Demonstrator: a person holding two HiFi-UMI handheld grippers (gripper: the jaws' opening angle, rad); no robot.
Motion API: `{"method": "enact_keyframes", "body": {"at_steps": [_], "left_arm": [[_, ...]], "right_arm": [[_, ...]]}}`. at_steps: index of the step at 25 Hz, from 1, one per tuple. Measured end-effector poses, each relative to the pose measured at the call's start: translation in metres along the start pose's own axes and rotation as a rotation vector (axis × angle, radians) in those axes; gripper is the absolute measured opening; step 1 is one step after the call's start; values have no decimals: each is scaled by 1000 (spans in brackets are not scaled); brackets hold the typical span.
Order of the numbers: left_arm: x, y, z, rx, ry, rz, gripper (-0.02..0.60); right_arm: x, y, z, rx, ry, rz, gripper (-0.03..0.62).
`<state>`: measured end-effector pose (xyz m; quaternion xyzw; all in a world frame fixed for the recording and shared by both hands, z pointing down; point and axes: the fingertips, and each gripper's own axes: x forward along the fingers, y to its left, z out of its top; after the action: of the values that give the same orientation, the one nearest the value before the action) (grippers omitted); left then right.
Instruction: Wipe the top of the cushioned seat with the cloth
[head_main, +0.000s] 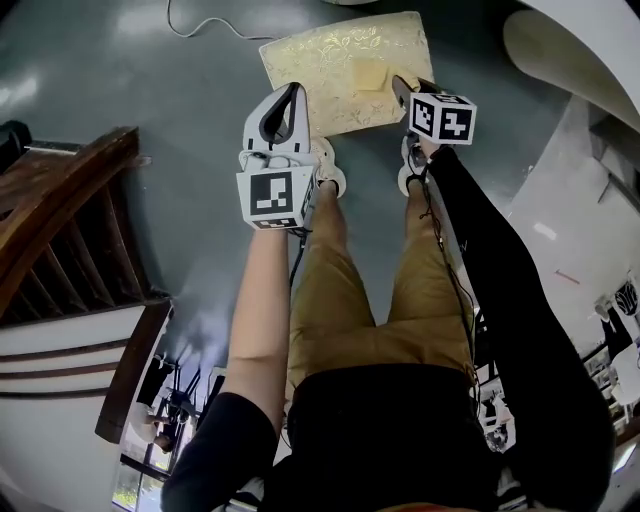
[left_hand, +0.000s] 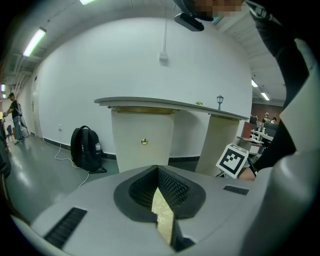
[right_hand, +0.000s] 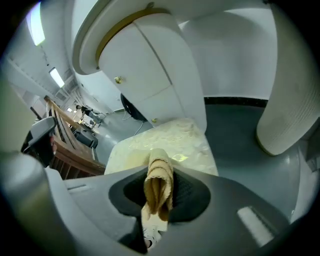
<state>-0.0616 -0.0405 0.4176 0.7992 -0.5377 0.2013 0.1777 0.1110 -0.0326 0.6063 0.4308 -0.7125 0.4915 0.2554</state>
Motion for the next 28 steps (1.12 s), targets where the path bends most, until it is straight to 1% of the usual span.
{"method": "enact_keyframes", "body": {"at_steps": [4, 7, 12, 15, 18, 20, 24, 28], "left_arm": [[7, -29, 3, 20, 3, 3, 8], [8, -45, 4, 29, 11, 18, 8], [-1, -53, 7, 32, 7, 84, 8], [-3, -59, 6, 27, 5, 108, 8], [-7, -57, 4, 17, -2, 114, 8], [-13, -53, 2, 18, -8, 107, 8], [-33, -39, -4, 36, -11, 84, 8], [-55, -14, -14, 32, -10, 81, 8]], "right_arm": [[-27, -62, 15, 50, -30, -58, 61], [-40, -96, 18, 52, -24, -88, 61], [-52, -136, 19, 62, -24, -157, 61], [-61, -144, 18, 60, -43, -146, 61], [-70, -134, 13, 44, -76, -103, 61], [-76, -115, 15, 29, -106, -39, 61], [-84, -55, 17, -18, -171, 71, 61], [-70, 15, 11, -47, -191, 160, 61]]}}
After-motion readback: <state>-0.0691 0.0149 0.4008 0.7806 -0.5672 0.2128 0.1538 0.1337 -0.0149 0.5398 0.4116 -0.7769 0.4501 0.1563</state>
